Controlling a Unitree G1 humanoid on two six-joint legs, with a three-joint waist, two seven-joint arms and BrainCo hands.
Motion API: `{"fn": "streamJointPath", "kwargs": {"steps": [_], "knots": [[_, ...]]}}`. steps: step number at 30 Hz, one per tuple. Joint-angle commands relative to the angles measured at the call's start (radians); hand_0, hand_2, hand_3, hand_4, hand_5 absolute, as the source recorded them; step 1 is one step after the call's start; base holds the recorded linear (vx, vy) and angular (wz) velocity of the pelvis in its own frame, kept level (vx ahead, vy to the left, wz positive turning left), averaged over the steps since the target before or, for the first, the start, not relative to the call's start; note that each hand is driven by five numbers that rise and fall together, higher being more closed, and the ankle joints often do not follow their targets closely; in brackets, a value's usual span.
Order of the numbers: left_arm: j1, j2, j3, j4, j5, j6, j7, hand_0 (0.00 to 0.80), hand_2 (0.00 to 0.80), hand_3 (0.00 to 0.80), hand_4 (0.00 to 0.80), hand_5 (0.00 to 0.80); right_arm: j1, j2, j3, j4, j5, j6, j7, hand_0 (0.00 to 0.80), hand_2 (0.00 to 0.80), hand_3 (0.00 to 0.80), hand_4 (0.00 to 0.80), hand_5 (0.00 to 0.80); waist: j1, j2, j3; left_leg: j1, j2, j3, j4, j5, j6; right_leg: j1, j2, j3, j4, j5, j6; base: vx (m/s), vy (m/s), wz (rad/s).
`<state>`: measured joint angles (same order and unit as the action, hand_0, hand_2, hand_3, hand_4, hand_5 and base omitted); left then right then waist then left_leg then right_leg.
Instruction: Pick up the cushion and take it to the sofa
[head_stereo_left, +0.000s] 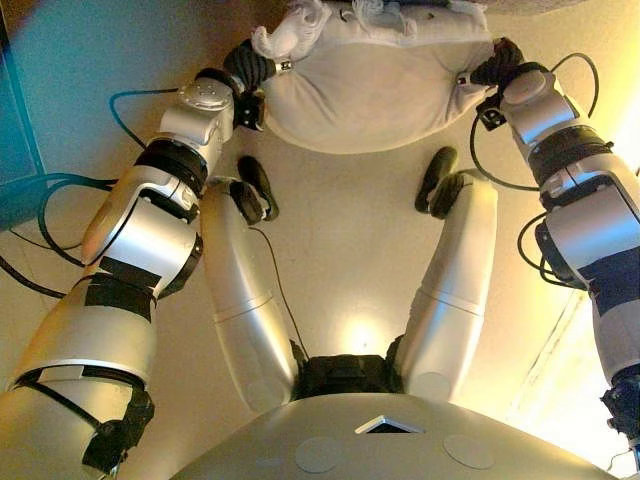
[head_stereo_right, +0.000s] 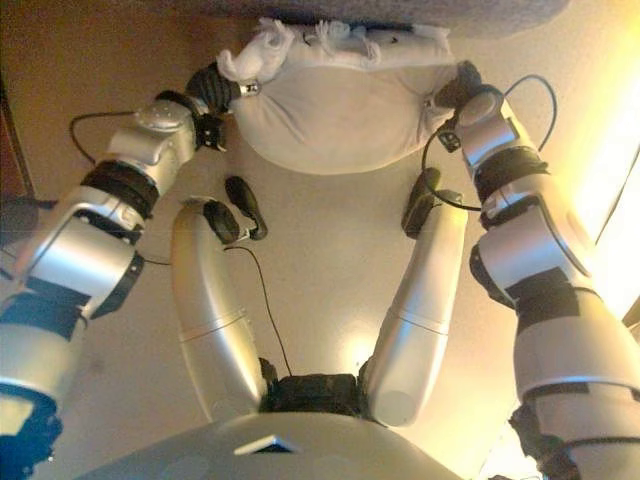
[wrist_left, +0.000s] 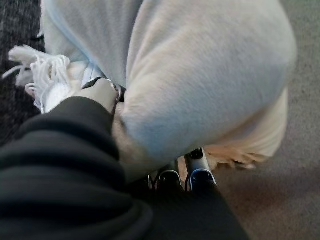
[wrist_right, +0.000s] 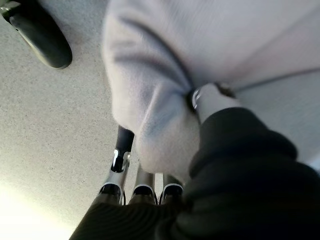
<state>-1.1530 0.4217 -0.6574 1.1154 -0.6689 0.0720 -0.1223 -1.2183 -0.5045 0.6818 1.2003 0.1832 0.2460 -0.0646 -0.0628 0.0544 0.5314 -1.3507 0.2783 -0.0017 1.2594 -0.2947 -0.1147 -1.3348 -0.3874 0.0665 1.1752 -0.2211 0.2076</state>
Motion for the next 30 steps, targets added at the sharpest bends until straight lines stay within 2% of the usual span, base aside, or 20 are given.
{"fn": "streamJointPath", "kwargs": {"steps": [1,4,9,13,16,17,19,20,22,24,25,27,29,30], "knots": [[-0.069,0.003,0.010,-0.035,0.037,-0.059,0.007,0.800,0.800,0.800,0.800,0.800,-0.007,0.013,-0.024,0.017,0.042,-0.021,-0.034,0.800,0.800,0.800,0.800,0.800,0.004,0.019,-0.011,0.058,0.011,0.015,-0.131,0.059,-0.020,0.062,0.009,-0.008,-0.127,0.117,-0.031,-0.032,0.005,0.02],[-0.045,0.015,0.027,-0.073,0.035,-0.089,0.014,0.800,0.800,0.800,0.800,0.800,0.028,0.012,-0.057,-0.006,0.076,-0.054,-0.074,0.800,0.800,0.800,0.800,0.800,0.004,0.020,-0.011,0.101,0.014,0.020,-0.179,0.078,-0.034,0.104,0.017,-0.016,-0.157,0.125,-0.024,-0.020,0.020,0.03],[0.012,0.021,0.074,-0.170,0.008,-0.142,0.045,0.800,0.800,0.800,0.800,0.800,0.095,0.016,-0.107,-0.108,0.170,-0.149,-0.116,0.800,0.800,0.800,0.800,0.800,0.005,0.015,-0.012,0.221,0.014,0.027,-0.298,0.118,-0.060,0.227,0.032,-0.039,-0.257,0.145,-0.012,-0.005,0.010,0.03],[0.136,0.024,0.131,-0.349,0.055,-0.205,0.126,0.800,0.800,0.800,0.800,0.800,0.259,0.016,-0.187,-0.392,0.368,-0.205,-0.160,0.800,0.800,0.800,0.800,0.800,0.006,0.001,-0.028,0.373,0.010,0.033,-0.450,0.160,-0.075,0.378,0.033,-0.067,-0.405,0.173,-0.002,0.015,-0.011,-0.01],[0.294,0.028,0.189,-0.520,0.103,-0.230,0.172,0.800,0.800,0.800,0.800,0.800,0.466,0.042,-0.254,-0.621,0.387,-0.272,-0.180,0.800,0.800,0.800,0.800,0.800,0.013,-0.027,-0.068,0.510,-0.016,0.036,-0.577,0.193,-0.069,0.510,0.019,-0.109,-0.544,0.213,0.004,0.139,-0.067,0.05],[0.349,0.036,0.202,-0.576,0.130,-0.233,0.193,0.800,0.800,0.800,0.800,0.800,0.539,0.053,-0.280,-0.684,0.384,-0.300,-0.181,0.800,0.800,0.800,0.800,0.800,0.014,-0.042,-0.086,0.558,-0.027,0.050,-0.645,0.245,-0.057,0.562,0.008,-0.136,-0.616,0.265,-0.004,0.189,-0.067,0.07],[0.403,0.042,0.218,-0.625,0.165,-0.238,0.208,0.800,0.800,0.800,0.800,0.800,0.599,0.064,-0.305,-0.736,0.391,-0.307,-0.172,0.800,0.800,0.800,0.800,0.800,0.014,-0.055,-0.106,0.623,-0.034,0.064,-0.694,0.260,-0.055,0.627,0.005,-0.157,-0.676,0.283,0.000,0.222,-0.061,0.03],[0.474,0.054,0.239,-0.690,0.205,-0.224,0.212,0.800,0.800,0.800,0.800,0.800,0.688,0.062,-0.350,-0.787,0.396,-0.326,-0.139,0.800,0.800,0.800,0.800,0.800,0.019,-0.069,-0.152,0.726,-0.042,0.094,-0.769,0.275,-0.051,0.730,0.004,-0.197,-0.757,0.294,0.009,0.347,-0.073,-0.02],[0.527,0.065,0.258,-0.730,0.187,-0.220,0.205,0.800,0.800,0.800,0.800,0.800,0.745,0.062,-0.390,-0.837,0.423,-0.337,-0.090,0.800,0.800,0.800,0.800,0.800,0.024,-0.077,-0.192,0.836,-0.047,0.114,-0.852,0.292,-0.052,0.839,0.004,-0.228,-0.831,0.298,0.018,0.378,-0.064,-0.01],[0.556,0.070,0.283,-0.744,0.174,-0.240,0.203,0.800,0.800,0.800,0.800,0.800,0.783,0.074,-0.428,-0.868,0.458,-0.380,-0.035,0.800,0.800,0.800,0.800,0.800,0.025,-0.079,-0.228,0.912,-0.042,0.127,-0.923,0.312,-0.053,0.912,0.005,-0.253,-0.890,0.304,0.024,0.226,-0.048,-0.12],[0.572,0.069,0.295,-0.755,0.159,-0.252,0.200,0.800,0.800,0.800,0.800,0.800,0.798,0.081,-0.445,-0.881,0.488,-0.402,-0.014,0.800,0.800,0.800,0.800,0.800,0.027,-0.079,-0.242,0.941,-0.041,0.126,-0.948,0.318,-0.053,0.942,0.012,-0.257,-0.915,0.305,0.027,0.153,-0.071,-0.21],[0.626,0.048,0.332,-0.789,0.152,-0.273,0.203,0.800,0.800,0.800,0.800,0.800,0.838,0.112,-0.473,-0.898,0.478,-0.460,0.020,0.800,0.800,0.800,0.800,0.800,0.037,-0.076,-0.275,0.996,-0.048,0.091,-0.993,0.321,-0.049,0.997,0.036,-0.249,-0.966,0.307,0.029,0.169,-0.074,-0.20],[0.705,0.027,0.370,-0.841,0.145,-0.276,0.204,0.800,0.800,0.800,0.800,0.800,0.875,0.133,-0.490,-0.931,0.510,-0.451,0.037,0.800,0.800,0.800,0.800,0.800,0.049,-0.072,-0.309,1.057,-0.059,0.059,-1.027,0.315,-0.040,1.056,0.062,-0.233,-1.017,0.310,0.028,0.214,-0.031,-0.40],[0.750,0.012,0.391,-0.867,0.146,-0.279,0.200,0.800,0.800,0.800,0.800,0.800,0.892,0.152,-0.496,-0.940,0.523,-0.448,0.058,0.800,0.800,0.800,0.800,0.800,0.060,-0.070,-0.329,1.084,-0.071,0.027,-1.043,0.308,-0.036,1.084,0.073,-0.224,-1.044,0.311,0.027,0.252,-0.003,-0.70]]}}
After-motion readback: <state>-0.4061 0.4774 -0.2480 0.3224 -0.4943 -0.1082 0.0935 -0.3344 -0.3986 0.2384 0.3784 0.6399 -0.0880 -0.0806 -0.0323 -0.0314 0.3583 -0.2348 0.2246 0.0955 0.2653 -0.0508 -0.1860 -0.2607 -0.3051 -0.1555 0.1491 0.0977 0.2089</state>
